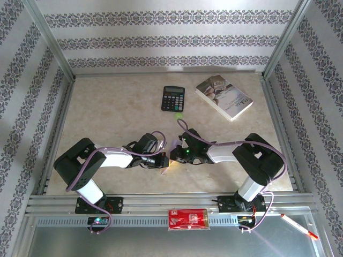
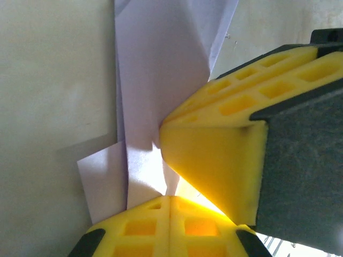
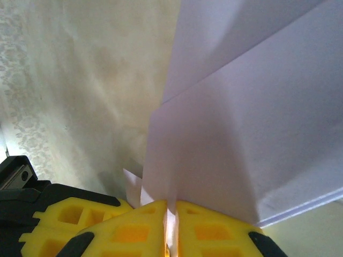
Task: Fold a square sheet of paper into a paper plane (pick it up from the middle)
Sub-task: Fold the wing for the fifth time at the center of the table.
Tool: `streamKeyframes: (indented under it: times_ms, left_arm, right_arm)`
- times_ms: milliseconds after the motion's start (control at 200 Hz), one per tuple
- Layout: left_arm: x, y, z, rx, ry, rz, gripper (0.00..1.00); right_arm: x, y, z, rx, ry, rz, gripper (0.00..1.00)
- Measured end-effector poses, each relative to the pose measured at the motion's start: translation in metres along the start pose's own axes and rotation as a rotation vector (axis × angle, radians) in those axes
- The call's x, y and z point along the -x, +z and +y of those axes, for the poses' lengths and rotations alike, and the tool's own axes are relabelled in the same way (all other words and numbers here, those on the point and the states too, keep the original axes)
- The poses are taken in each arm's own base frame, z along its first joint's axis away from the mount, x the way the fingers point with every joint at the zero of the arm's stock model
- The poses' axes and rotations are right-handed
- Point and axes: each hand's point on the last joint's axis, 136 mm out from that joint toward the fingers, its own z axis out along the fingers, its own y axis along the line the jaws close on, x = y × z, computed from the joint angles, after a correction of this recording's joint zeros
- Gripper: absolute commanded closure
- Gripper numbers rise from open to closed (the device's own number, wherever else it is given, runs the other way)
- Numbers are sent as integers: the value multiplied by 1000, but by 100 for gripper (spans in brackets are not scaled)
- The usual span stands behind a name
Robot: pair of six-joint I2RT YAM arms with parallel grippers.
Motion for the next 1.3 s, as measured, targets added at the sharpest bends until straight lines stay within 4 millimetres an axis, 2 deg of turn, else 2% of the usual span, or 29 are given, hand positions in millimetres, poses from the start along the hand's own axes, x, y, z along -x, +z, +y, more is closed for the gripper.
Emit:
streamKeyframes:
  times_ms: [345, 475, 714, 904, 989, 1109, 1149, 1204, 1299]
  left_arm:
    - [0, 0, 0, 1, 0, 1, 100]
    - [0, 0, 0, 1, 2, 1, 100]
    - [0, 0, 0, 1, 6, 1, 100]
    - [0, -1, 0, 1, 10, 2, 100]
    - [-1, -2, -2, 3, 8, 5, 93]
    - [0, -8, -7, -6, -20, -2, 74]
    - [3, -13, -14, -22, -20, -17, 68]
    - [11, -23, -27, -53, -4, -58, 62]
    - [31, -55, -53, -113, 26, -180, 57]
  right_arm:
    - [8, -5, -10, 23, 30, 13, 88]
    - [17, -10, -15, 26, 41, 26, 88]
    - [46, -24, -32, 8, 94, 12, 88]
    - [81, -42, -52, -15, 170, -44, 89]
    - [103, -55, -67, -38, 202, -105, 87]
    - [124, -80, -80, -100, 188, -210, 83]
    - [126, -88, -75, -110, 164, -235, 81]
    - [122, -97, -58, -112, 96, -270, 75]
    - [92, -100, -15, -94, -49, -291, 61]
